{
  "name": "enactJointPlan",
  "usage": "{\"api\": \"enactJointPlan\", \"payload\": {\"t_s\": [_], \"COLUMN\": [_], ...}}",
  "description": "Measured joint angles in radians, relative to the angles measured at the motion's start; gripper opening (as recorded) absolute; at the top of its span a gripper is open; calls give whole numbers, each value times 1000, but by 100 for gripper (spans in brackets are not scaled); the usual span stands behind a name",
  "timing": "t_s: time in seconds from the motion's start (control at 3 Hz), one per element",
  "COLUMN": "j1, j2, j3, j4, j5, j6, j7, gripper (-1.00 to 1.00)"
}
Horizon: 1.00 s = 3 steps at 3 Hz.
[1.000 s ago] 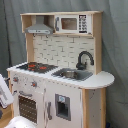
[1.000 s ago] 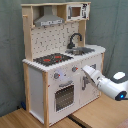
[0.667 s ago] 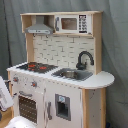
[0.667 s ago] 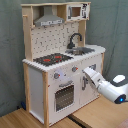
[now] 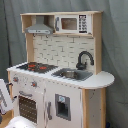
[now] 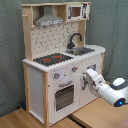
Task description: Play with the kitchen
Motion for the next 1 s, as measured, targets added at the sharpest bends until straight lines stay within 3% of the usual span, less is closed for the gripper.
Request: {"api": "enactJointPlan", "payload": {"t_s": [1.0], "j1": [-43], "j2": [0], "j3": [35], "j4": [0], "j5": [0], "j6": [15], "j7": [334], "gripper": [100]}}
